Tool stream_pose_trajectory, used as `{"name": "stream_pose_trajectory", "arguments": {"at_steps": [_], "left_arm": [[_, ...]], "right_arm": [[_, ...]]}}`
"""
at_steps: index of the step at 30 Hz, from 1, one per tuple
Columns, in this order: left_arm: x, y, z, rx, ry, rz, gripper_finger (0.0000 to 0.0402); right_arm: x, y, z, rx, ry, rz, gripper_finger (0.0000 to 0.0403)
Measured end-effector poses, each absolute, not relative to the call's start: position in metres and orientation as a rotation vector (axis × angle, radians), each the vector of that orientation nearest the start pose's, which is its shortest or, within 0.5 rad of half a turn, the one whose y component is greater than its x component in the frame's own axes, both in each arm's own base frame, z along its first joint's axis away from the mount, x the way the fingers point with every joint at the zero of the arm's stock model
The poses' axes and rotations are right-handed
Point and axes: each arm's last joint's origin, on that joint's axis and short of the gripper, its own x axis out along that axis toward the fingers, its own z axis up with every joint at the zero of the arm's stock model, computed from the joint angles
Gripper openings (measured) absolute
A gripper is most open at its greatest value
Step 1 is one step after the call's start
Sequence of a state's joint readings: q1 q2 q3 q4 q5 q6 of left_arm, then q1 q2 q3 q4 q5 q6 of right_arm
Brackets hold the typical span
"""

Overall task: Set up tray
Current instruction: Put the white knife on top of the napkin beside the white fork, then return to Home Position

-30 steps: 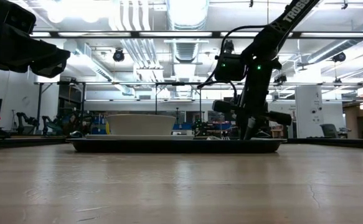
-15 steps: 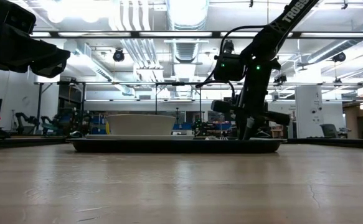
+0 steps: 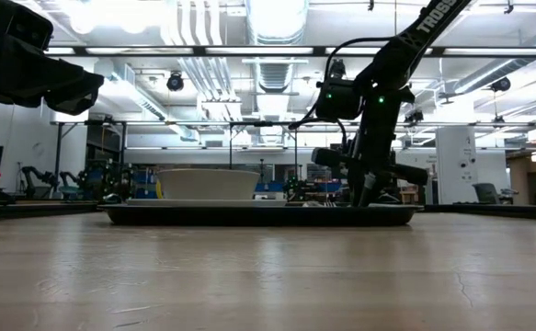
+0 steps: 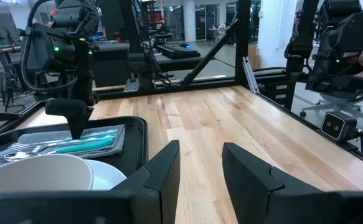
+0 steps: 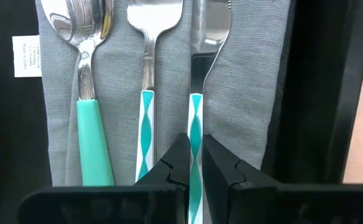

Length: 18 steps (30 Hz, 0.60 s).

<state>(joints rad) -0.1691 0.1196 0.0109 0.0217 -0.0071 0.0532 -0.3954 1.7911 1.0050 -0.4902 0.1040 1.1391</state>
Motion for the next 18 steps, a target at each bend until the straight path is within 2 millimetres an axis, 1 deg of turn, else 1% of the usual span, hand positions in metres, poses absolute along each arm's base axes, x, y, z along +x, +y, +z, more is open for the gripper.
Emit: {"name": "stream_pose_trajectory", "arguments": {"at_steps": [3,12,18], "left_arm": [[0.1028,-0.0173,0.1596,0.061,0.083,-0.164,0.0102],[0.1028,-0.0173,0.1596,0.061,0.083,-0.164,0.0102],[0.1028,-0.0173,0.1596,0.061,0.083,-0.164,0.0102]], "right_arm": [[0.2951,-0.1264,0.1386,1.122,0.906,-1.108,0.0016],[0.295,-0.1263,0.1388,1.123,0.906,-1.109,0.0064],[0.2947,-0.1261,0.1403,1.125,0.901,-1.108,0.0079]]}}
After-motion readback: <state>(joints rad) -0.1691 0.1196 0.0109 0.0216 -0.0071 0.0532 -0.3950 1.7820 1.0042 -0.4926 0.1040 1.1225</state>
